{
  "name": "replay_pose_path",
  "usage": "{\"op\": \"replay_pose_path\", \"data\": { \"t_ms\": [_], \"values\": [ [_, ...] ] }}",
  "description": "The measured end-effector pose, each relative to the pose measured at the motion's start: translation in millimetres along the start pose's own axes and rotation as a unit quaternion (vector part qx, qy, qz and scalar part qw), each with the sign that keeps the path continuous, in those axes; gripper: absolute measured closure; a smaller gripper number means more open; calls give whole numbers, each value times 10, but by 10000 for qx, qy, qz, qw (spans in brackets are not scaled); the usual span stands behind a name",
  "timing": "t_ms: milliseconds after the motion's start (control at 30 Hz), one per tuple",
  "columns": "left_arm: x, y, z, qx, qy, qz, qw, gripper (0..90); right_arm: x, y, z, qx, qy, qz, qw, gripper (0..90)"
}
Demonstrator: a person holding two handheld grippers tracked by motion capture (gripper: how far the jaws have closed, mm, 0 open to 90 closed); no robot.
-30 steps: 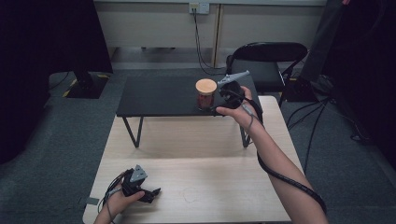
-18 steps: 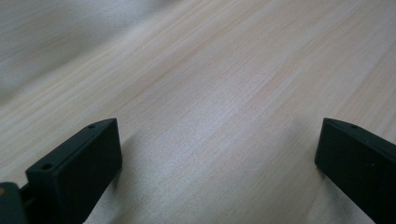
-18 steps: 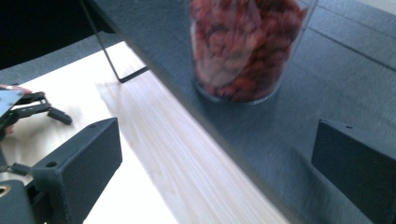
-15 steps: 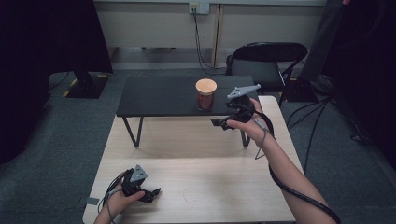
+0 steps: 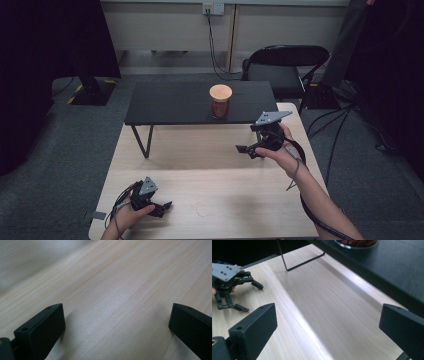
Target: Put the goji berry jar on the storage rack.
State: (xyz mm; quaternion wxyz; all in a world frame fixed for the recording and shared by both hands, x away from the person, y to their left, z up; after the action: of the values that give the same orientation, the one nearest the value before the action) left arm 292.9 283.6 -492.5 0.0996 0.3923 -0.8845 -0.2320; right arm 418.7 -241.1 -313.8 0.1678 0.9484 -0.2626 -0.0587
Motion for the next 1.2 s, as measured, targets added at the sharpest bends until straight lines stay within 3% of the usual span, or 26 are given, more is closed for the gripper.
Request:
{"op": "replay_pose_path", "data": {
  "t_ms": [233,567,700,933,1200],
  "values": [
    [0,0,0,1,-1,1,10000,0,5,167,206,152,-79,27,9999,5],
    [0,0,0,0,-2,0,10000,0,-19,366,554,-17,-116,208,9997,5],
    [0,0,0,0,-1,0,10000,0,-8,420,679,-62,-153,165,9997,5],
    [0,0,0,0,-1,0,10000,0,13,544,1005,-24,-433,182,9989,5],
    [0,0,0,0,-1,0,10000,0,7,617,1334,-108,-609,466,9970,5]
  ]
}}
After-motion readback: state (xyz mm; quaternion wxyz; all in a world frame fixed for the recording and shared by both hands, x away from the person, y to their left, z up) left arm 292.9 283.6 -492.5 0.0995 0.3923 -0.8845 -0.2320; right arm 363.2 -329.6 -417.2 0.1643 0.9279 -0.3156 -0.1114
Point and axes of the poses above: each handheld gripper's, and its own axes: y roughly backward along the jaws, z roughly out of its underside, x roughly to its right, the point moved 5 cm from there along -y, roughly forward along the jaws, and after that the axes turned 14 degrees about x, right-handed, at the moved point
